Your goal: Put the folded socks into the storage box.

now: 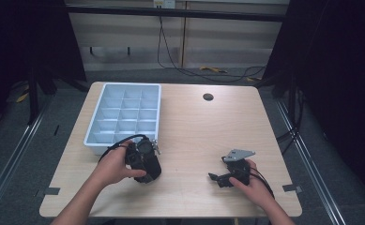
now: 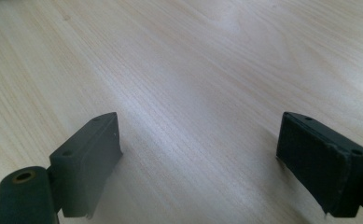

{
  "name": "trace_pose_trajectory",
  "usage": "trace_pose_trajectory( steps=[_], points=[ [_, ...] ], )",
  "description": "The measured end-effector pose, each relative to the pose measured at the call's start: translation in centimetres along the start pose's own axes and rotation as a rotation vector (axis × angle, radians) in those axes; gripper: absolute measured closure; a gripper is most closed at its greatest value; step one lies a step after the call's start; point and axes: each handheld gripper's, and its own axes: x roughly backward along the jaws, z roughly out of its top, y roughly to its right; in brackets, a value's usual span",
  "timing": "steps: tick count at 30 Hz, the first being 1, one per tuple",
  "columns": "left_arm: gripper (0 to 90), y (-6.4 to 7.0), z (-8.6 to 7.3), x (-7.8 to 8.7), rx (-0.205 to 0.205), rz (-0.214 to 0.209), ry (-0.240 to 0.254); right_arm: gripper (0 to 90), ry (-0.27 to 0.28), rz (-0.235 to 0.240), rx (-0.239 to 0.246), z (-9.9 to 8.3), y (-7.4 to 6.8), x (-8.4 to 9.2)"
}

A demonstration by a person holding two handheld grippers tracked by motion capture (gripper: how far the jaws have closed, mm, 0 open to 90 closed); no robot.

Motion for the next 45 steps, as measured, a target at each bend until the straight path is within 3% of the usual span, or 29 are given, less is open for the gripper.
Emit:
trace_pose_trajectory(
  steps=[10,16,20,24,28,32,36,38,45],
  points=[
    [29.0,-0.1,0.4,-2.0,-0.024,-0.01,-0.041,12.9,0.0,0.0,0.0,0.0,0.0,0.0],
    [34.2,0.1,0.4,-2.5,-0.042,0.017,-0.055,12.9,0.0,0.0,0.0,0.0,0.0,0.0],
    [39.5,0.1,0.3,-2.5,-0.034,0.026,-0.058,12.9,0.0,0.0,0.0,0.0,0.0,0.0],
    [50.1,-0.3,0.0,-2.3,-0.001,0.012,-0.035,12.9,-0.001,0.0,-0.001,0.0,0.0,0.0],
    [59.9,-0.4,-0.3,-2.2,0.0,0.025,-0.023,12.9,0.0,0.0,0.0,0.0,0.0,0.0],
    [66.3,-0.4,-0.2,-2.1,0.004,0.028,-0.056,12.9,0.0,0.0,0.0,0.0,0.0,0.0],
    [76.4,-0.3,0.0,-2.0,0.046,0.028,-0.07,12.9,0.0,0.0,0.0,0.0,0.0,0.0],
    [78.7,-0.3,0.1,-1.9,0.07,0.021,-0.078,12.9,0.0,0.0,0.0,0.0,0.0,0.0],
    [80.8,-0.5,0.2,-1.4,0.065,-0.001,-0.096,12.9,0.0,0.001,-0.001,0.0,0.0,0.0]
  ],
)
